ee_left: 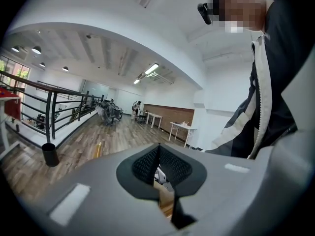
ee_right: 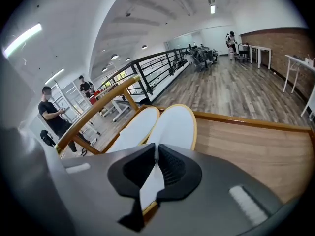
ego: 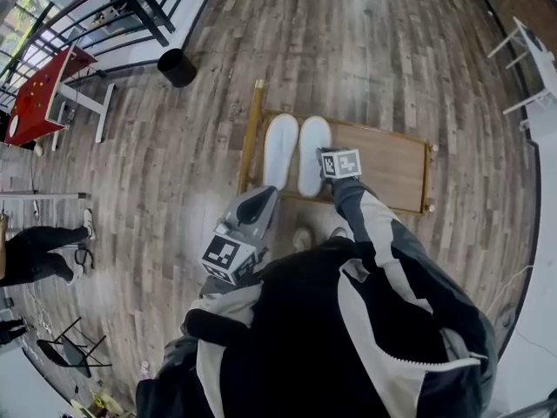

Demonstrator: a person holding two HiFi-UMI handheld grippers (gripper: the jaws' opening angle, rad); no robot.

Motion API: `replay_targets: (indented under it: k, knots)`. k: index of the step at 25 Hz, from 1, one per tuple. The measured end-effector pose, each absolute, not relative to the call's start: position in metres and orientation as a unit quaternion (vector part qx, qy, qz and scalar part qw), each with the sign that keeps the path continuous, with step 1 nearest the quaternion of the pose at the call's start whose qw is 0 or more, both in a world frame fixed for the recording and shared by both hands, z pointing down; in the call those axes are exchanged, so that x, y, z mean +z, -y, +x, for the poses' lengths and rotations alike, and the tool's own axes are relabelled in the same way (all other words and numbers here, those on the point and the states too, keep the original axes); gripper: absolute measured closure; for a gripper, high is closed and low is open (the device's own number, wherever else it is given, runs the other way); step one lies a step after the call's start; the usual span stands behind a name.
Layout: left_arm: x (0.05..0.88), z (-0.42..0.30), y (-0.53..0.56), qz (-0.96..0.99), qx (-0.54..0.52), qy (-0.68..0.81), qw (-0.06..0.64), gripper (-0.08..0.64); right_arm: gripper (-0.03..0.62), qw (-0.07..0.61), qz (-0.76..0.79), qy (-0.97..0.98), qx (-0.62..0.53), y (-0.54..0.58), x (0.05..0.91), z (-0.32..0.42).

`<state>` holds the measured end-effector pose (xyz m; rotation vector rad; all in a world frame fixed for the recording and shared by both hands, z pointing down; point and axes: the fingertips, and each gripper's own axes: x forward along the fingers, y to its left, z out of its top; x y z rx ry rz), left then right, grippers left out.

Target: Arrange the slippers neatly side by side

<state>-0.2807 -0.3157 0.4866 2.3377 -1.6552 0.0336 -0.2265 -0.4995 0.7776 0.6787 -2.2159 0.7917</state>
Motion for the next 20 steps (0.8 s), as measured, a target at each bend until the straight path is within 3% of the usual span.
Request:
replay_targets:
  k: [10,15,20]
  knots:
    - [0.494,-0.292,0.313,0.802,0.02,0.579,0.147,0.548,0.56,0.395,0.242,0.844,0.27,0.507,0.794,-0.238]
    - [0.494,-0.294,0.317,0.805,0.018,0.574,0.145,0.548,0.458,0.381,0.236,0.849,0.28,0.506,0.792,-0.24]
    - [0.49,-0.291,0.327,0.816,0.009,0.562,0.138,0.548,0.451,0.363,0.225,0.86,0.28,0.505,0.775,-0.24]
